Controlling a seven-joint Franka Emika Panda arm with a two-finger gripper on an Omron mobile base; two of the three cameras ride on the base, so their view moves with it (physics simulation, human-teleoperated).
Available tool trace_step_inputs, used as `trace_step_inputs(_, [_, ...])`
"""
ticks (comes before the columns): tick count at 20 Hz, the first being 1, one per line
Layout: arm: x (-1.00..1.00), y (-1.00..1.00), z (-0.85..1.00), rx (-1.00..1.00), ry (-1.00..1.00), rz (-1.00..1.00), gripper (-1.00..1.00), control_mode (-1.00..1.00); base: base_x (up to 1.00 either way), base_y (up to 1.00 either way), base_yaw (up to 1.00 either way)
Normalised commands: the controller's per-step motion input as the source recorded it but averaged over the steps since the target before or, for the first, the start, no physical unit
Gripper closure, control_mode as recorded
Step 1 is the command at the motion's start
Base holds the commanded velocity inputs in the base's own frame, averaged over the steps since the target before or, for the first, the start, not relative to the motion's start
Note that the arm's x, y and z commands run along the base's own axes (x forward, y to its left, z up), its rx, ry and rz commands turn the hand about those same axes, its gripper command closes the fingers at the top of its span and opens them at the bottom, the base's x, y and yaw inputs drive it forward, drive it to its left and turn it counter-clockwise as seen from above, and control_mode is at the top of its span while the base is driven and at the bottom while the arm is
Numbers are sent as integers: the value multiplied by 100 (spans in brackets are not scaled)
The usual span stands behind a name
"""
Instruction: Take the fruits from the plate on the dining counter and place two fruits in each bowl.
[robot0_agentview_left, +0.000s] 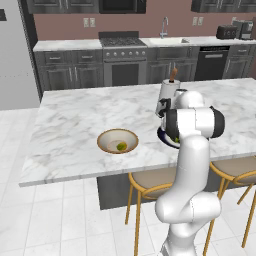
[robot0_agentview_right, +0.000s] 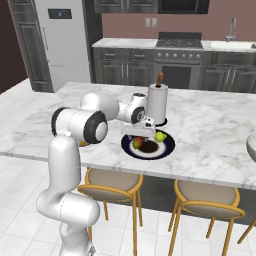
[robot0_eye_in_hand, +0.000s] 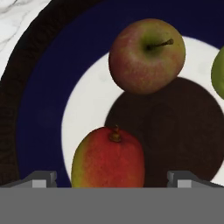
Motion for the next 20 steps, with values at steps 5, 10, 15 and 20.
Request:
trace_step_inputs(5, [-2, 9, -14, 0, 0, 0, -100, -100, 0, 0, 0])
trace_step_inputs(10, [-16, 0, -14, 0, 0, 0, -100, -100, 0, 0, 0])
trace_step_inputs(15, [-14, 0, -11, 0, 0, 0, -100, -100, 0, 0, 0])
trace_step_inputs(20, [2, 0, -13, 0, 0, 0, 100, -100, 0, 0, 0])
